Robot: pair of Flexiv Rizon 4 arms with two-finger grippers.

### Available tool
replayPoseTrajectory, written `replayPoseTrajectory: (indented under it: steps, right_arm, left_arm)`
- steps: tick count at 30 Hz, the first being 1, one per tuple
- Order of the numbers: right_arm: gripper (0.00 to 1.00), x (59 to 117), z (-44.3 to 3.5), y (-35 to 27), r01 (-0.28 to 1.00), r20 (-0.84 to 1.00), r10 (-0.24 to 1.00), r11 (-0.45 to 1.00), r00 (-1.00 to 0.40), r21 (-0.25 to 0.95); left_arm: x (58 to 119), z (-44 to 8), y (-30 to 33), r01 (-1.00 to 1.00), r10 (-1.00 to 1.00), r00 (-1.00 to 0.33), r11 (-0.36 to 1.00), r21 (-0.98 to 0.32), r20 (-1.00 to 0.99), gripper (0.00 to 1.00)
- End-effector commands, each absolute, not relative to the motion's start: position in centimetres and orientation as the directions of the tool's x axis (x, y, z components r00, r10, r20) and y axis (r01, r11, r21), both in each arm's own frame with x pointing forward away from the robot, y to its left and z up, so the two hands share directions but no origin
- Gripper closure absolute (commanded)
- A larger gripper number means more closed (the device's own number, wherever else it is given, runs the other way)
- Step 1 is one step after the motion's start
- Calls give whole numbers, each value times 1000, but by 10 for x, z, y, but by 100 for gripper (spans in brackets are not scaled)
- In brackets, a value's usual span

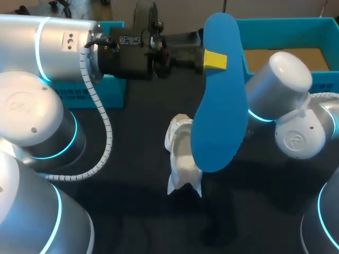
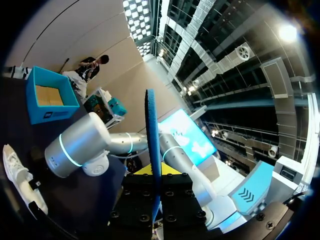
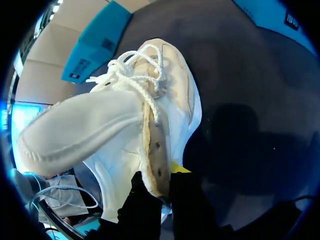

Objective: Take the shoe out of the shoebox, open the shoe tongue, remove and reinsert the insole, then place the shoe into the shoebox

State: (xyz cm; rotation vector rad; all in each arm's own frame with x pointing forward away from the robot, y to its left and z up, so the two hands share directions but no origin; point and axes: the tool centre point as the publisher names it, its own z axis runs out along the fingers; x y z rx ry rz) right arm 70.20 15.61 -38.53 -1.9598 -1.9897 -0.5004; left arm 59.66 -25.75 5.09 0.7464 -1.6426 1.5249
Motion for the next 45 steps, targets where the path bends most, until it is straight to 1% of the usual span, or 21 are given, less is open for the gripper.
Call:
replayPoseTrajectory:
  steps: [1,2,5,6,10,11,14,18,45]
  right_arm:
    - [66,700,-389,158,1000,435,900,20,-26,19]
    - [0,700,-388,159,1000,432,902,1,-2,3]
    - [0,698,-384,160,1000,446,895,6,-13,17]
    - [0,698,-381,160,999,464,886,-5,-14,40]
    - [0,695,-365,161,997,513,858,-54,20,52]
    - [0,694,-358,160,994,538,842,-78,26,74]
    - [0,691,-341,155,992,560,827,-101,43,74]
    - [0,687,-323,147,982,662,746,-169,69,89]
    - [0,687,-323,147,982,662,746,-169,69,89]
  left_arm:
    - [596,49,-259,-830,81,-540,113,-546,837,100]
    - [596,49,-259,-830,81,-540,113,-546,837,100]
    - [596,49,-259,-830,81,-540,113,-546,837,100]
    - [596,49,-259,-830,81,-540,113,-546,837,100]
    - [596,49,-259,-830,81,-540,113,-546,837,100]
    - [596,49,-259,-830,81,-540,113,-546,837,100]
    - [596,49,-259,-830,81,-540,113,-546,837,100]
    - [596,49,-259,-830,81,-540,113,-546,837,100]
    - [596,49,-259,-830,81,-540,113,-546,837,100]
